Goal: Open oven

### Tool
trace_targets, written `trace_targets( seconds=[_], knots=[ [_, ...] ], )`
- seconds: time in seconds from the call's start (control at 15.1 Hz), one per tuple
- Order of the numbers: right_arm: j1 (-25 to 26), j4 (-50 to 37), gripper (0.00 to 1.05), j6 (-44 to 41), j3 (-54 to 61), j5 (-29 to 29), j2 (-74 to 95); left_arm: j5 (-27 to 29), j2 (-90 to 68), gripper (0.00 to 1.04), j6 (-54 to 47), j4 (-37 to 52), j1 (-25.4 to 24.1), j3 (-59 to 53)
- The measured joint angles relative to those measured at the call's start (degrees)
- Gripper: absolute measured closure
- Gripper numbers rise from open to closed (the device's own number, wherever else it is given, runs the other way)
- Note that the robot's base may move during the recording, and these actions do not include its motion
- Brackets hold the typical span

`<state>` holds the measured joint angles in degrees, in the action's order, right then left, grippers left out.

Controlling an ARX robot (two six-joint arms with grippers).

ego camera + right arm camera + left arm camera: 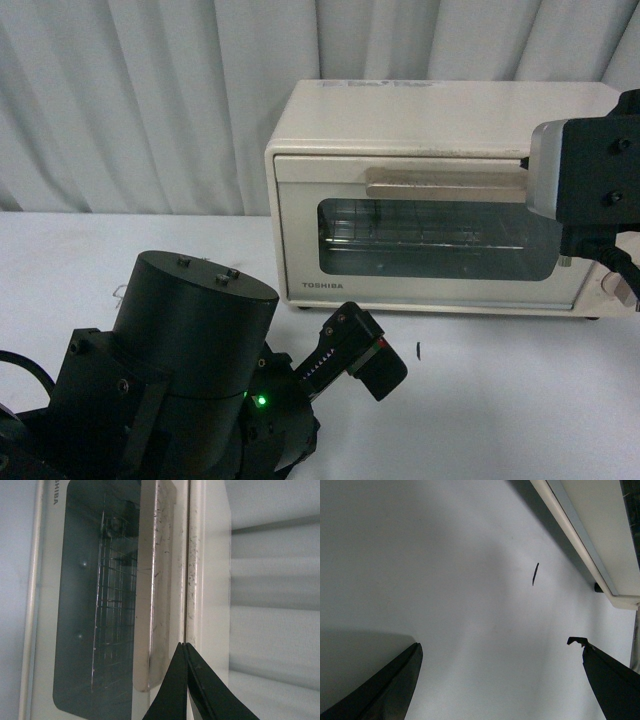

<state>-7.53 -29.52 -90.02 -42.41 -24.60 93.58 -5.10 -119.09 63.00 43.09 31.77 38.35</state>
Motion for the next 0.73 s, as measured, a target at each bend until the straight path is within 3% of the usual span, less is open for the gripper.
trace_targets(
  seconds=[0.73],
  knots=[
    [-1.53, 4.98, 1.03, -0.83, -7.34, -0.74, 6.51, 0.00, 0.00, 0.07, 0.00, 0.00, 0.00, 0.00]
  ],
)
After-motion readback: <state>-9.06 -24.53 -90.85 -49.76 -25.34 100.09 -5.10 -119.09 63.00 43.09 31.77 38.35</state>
